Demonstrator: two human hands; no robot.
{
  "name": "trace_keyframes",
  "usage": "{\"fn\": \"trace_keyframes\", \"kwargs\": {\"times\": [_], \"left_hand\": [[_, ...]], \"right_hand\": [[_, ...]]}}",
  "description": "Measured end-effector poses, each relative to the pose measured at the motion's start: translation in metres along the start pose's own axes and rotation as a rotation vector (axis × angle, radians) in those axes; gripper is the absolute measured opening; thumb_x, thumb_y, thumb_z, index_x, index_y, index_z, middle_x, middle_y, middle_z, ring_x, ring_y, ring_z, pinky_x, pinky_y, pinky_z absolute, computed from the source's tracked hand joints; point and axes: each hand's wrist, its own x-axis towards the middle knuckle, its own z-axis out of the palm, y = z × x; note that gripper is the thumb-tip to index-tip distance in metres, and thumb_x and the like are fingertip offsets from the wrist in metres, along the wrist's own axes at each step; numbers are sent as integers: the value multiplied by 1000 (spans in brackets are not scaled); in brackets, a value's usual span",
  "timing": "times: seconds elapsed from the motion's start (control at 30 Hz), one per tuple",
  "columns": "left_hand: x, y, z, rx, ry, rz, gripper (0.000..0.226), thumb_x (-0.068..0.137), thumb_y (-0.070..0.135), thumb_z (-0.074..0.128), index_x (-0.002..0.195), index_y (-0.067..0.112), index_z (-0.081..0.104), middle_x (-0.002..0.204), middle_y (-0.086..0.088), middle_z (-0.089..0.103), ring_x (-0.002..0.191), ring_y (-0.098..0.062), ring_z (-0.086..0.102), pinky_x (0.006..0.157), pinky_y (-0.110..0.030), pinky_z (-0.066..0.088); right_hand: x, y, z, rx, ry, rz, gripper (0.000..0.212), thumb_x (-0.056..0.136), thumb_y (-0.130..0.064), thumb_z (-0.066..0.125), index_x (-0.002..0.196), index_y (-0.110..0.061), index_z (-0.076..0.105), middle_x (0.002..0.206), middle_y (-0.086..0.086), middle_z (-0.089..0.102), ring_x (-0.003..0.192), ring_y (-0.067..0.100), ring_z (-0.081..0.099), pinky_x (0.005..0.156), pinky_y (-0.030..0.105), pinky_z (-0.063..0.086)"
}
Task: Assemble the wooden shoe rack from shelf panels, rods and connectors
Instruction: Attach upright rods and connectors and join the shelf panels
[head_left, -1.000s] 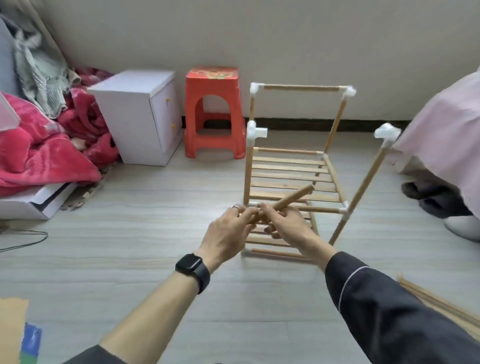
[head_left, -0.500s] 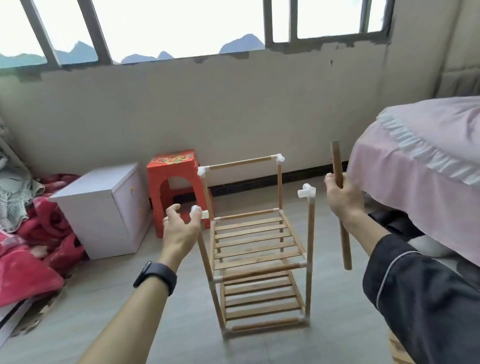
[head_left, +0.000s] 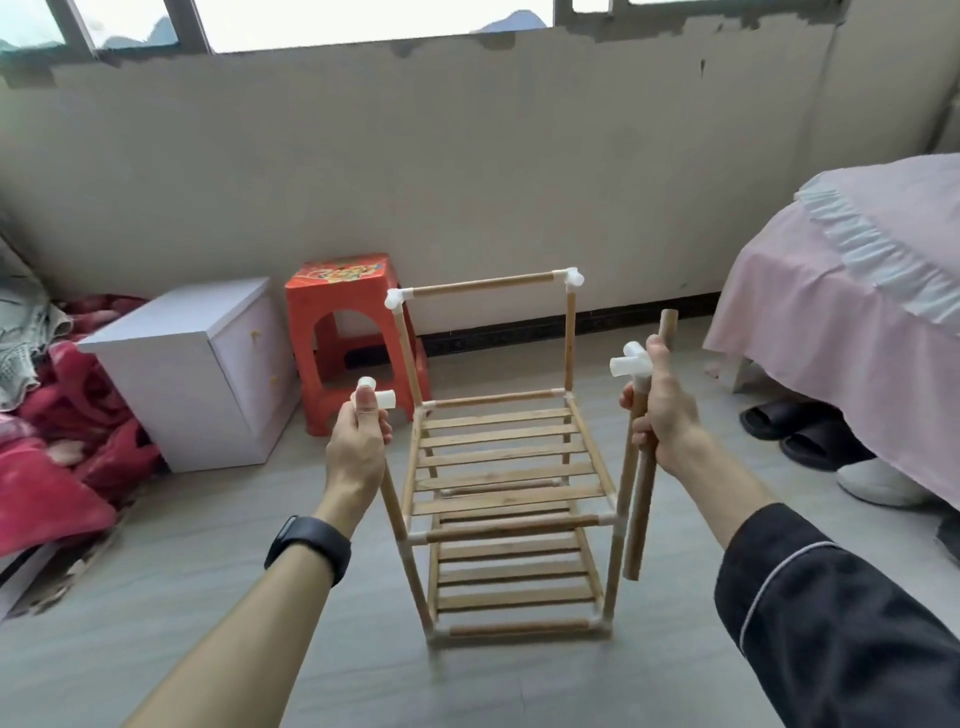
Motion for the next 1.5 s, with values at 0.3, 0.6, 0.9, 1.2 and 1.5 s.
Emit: {"fn": "trace_keyframes", "kwargs": {"times": [0.3,0.6,0.9,1.2,1.5], "left_hand": [[-77,14,-32,56,-34,18,62,97,73,28,95,18,59,78,-2,61,76,-19,61,78,-41,53],[-123,27,-60,132,-95,16,54,100,70,25,95,26,56,77,-1,65,77,-19,65,70,-32,46],[-129,29,-49,34,-24,-61,52,100,69,28,102,25,56,83,-7,67,81,-21,65,74,-37,49],[-120,44,-54,-75,-71,-14,26,108,31,34,112,29,60,111,-6,65,82,-19,71,73,-31,47],[-116,41,-63,-146,-138,-23,22,107,21,36,96,22,55,82,-7,47,70,-14,52,70,-30,53]], "right_hand": [[-84,5,-34,44,53,75,64,86,-81,45,82,-19,61,65,-4,55,40,5,37,39,21,34],[-126,-1,-58,-204,89,104,73,86,-79,42,96,-11,66,72,2,56,50,12,43,44,26,39],[-160,-40,-15,-895,347,-1257,29,105,-40,42,100,-14,54,80,-1,50,72,19,46,67,33,39],[-158,26,62,-1161,-35,-1577,45,103,-57,46,82,-20,60,67,-2,54,67,17,44,65,35,41],[-160,27,89,-1287,24,-1413,64,97,-75,35,82,-20,64,64,0,52,66,21,43,65,36,36]]}}
